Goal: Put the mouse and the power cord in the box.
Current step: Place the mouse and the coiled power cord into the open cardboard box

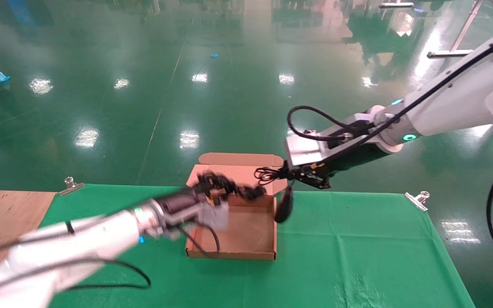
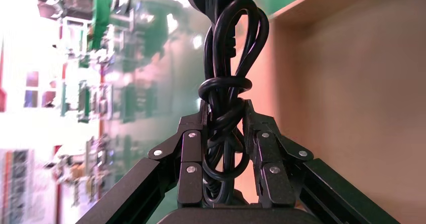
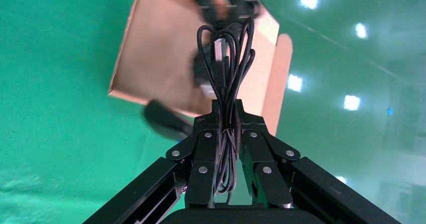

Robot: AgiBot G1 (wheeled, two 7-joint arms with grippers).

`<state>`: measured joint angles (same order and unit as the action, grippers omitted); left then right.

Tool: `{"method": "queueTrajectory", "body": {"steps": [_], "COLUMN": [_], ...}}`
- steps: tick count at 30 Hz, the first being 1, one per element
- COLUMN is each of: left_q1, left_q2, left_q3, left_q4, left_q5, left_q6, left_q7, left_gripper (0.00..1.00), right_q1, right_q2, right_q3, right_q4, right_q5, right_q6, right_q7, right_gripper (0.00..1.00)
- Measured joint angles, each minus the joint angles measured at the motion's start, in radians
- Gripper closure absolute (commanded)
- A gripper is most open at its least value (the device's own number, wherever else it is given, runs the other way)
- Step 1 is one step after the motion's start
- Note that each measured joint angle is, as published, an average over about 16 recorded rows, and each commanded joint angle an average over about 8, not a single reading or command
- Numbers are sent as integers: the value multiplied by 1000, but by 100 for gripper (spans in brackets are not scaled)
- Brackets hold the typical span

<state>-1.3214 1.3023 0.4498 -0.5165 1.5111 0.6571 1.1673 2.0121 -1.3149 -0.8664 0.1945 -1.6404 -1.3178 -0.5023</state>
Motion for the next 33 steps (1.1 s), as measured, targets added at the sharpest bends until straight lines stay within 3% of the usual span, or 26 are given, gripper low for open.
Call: {"method": "queueTrajectory", "body": {"steps": [9, 12, 17, 20, 33], "left_q1": [117, 132, 138, 135, 109], "left_q2": [30, 35, 36, 35, 29], "left_q3": [27, 39, 60, 71, 92], "left_q4": [-81, -86, -76, -63, -9], "left_q5": [31, 37, 34, 29, -12], "left_q6": [-120, -148, -148, -136, -72], "left_q7": [30, 40, 50, 56, 90], "left_gripper": [97, 75, 17, 2, 0], "right_q1": [12, 13, 13, 12, 9], "right_q2": [18, 21, 21, 20, 6], "right_q3": [4, 5, 7, 8, 10], "right_q4": [-64, -79, -101, -112, -140], "right_q5": [8, 11, 13, 15, 18], "right_q6": [-26, -30, -30, -28, -24], "right_q7": [-47, -58, -73, -80, -97], "right_gripper": [100, 100, 100, 100, 100]}}
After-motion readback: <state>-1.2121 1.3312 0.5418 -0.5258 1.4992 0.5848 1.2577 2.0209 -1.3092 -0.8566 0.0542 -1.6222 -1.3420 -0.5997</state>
